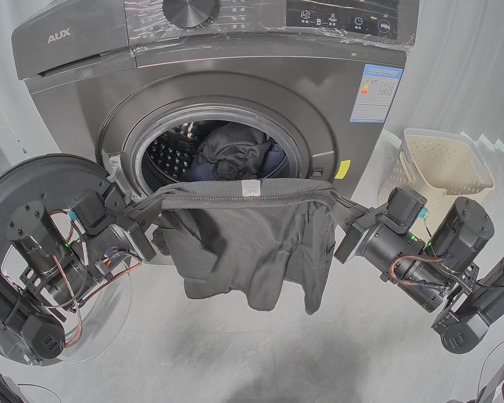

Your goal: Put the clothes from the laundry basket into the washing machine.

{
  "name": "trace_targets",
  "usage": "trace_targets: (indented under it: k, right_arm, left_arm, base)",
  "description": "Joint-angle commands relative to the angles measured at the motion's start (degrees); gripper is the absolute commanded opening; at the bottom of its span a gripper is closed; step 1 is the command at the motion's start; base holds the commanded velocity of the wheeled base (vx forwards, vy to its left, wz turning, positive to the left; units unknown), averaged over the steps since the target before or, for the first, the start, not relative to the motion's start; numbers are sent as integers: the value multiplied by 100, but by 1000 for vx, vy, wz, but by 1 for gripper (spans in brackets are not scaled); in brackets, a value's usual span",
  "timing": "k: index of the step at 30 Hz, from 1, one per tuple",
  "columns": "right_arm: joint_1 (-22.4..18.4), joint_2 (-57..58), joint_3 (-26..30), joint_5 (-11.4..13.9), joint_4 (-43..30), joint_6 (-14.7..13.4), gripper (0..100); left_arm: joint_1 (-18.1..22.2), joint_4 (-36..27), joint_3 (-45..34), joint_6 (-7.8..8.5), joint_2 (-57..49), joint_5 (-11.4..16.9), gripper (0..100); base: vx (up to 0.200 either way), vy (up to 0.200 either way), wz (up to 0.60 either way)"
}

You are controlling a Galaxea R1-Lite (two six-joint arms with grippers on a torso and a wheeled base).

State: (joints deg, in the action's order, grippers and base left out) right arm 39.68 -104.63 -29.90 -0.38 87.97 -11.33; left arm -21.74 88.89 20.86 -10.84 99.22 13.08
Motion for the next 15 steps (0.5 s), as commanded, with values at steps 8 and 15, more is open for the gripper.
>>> trace_targets:
  k: [8, 15]
  right_arm:
    - [-66, -189, -42, 11, 10, -1, 0]
    - [-57, -189, -103, 11, 10, -1, 0]
  left_arm:
    - [29, 5, 138, -6, -25, -7, 0]
    - [214, 5, 138, -6, -148, 2, 0]
  base:
    - [0, 0, 0]
    - [0, 0, 0]
